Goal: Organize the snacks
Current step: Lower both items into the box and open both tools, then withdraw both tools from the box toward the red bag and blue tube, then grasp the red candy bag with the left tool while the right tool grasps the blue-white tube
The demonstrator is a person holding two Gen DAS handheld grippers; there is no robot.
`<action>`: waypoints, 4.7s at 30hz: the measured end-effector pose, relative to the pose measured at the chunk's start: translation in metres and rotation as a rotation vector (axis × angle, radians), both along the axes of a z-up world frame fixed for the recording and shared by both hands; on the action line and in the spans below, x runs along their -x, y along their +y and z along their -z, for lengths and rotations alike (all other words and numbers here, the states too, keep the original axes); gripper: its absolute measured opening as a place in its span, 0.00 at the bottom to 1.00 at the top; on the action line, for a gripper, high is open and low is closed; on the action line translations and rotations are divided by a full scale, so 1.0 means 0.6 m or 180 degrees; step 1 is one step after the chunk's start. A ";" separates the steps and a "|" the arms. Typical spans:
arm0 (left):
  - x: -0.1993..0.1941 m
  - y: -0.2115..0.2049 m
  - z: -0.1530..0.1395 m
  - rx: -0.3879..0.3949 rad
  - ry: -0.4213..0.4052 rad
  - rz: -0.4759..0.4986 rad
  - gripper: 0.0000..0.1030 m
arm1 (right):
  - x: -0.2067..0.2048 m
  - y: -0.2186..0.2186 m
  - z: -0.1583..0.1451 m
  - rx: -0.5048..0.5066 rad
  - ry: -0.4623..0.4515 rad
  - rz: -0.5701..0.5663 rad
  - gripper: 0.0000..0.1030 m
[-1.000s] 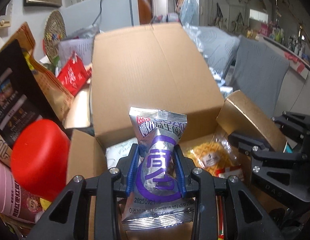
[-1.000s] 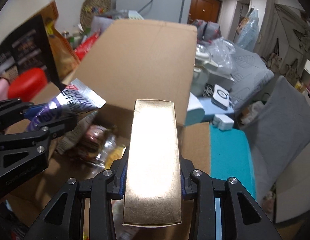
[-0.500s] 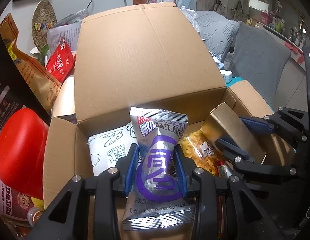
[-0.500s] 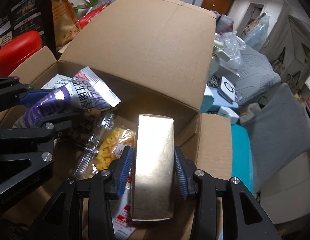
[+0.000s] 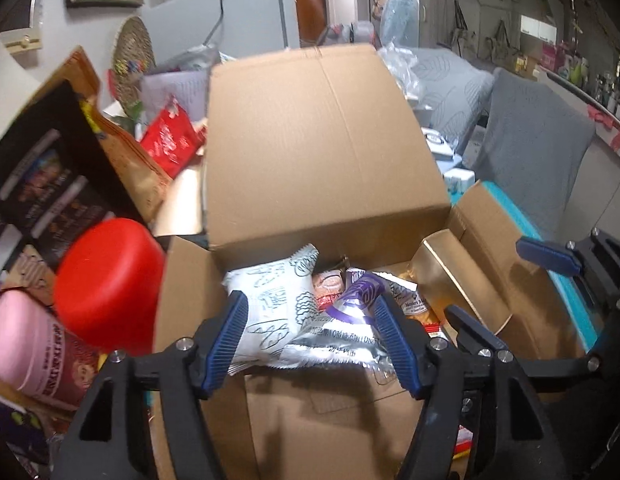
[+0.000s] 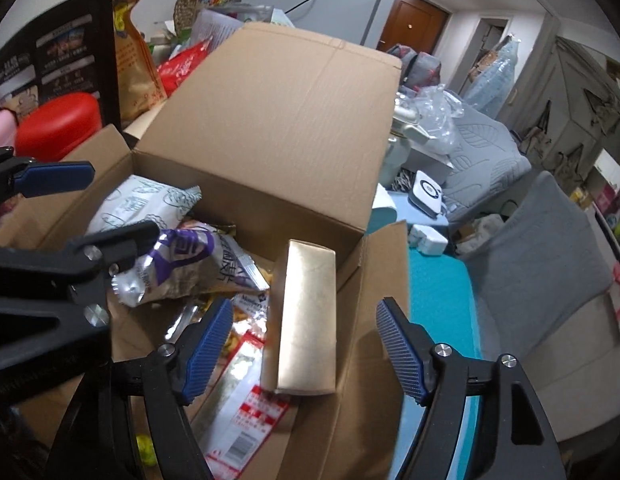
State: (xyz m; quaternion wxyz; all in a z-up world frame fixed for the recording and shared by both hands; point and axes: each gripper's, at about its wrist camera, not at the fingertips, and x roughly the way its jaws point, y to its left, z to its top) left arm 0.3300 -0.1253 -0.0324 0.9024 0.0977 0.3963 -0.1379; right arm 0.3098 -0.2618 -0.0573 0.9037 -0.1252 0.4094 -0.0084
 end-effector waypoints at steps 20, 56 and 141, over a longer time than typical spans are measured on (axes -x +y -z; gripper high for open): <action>0.157 0.041 -0.159 0.0213 -0.0562 0.0074 0.64 | 0.151 0.009 -0.145 -0.0356 -0.0552 0.0063 0.73; 0.366 0.123 -0.172 0.0384 -0.0725 0.0168 0.64 | 0.387 0.054 -0.157 -0.0467 -0.0915 -0.0073 0.75; 0.357 0.158 0.184 0.0148 0.0591 0.0206 0.37 | 0.347 0.005 0.165 -0.0892 0.0235 0.0617 0.27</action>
